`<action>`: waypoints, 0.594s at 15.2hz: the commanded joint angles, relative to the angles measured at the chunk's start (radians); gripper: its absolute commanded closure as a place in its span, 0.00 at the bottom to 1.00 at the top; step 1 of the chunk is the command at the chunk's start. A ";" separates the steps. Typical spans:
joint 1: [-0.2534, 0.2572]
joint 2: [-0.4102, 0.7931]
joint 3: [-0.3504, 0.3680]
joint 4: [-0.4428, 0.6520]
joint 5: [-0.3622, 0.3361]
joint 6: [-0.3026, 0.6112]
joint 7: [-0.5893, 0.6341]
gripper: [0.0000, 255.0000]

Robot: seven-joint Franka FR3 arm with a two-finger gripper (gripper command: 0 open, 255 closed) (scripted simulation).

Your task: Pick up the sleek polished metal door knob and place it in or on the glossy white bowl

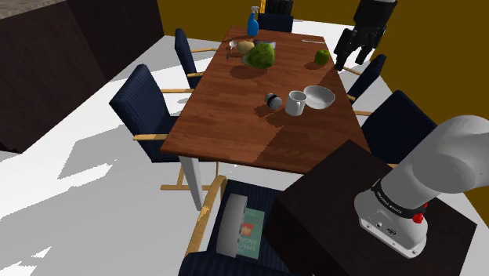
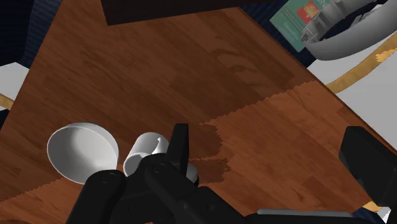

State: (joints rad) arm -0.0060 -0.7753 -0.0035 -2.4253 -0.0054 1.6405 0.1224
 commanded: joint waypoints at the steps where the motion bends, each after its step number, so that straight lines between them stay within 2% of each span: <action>1: 0.000 0.000 0.000 0.000 0.000 0.000 0.000 0.00; 9: -0.017 0.245 -0.047 -0.011 -0.029 0.262 -0.055 0.00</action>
State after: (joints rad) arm -0.0216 -0.5573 -0.0461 -2.4291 -0.0325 1.8664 0.0725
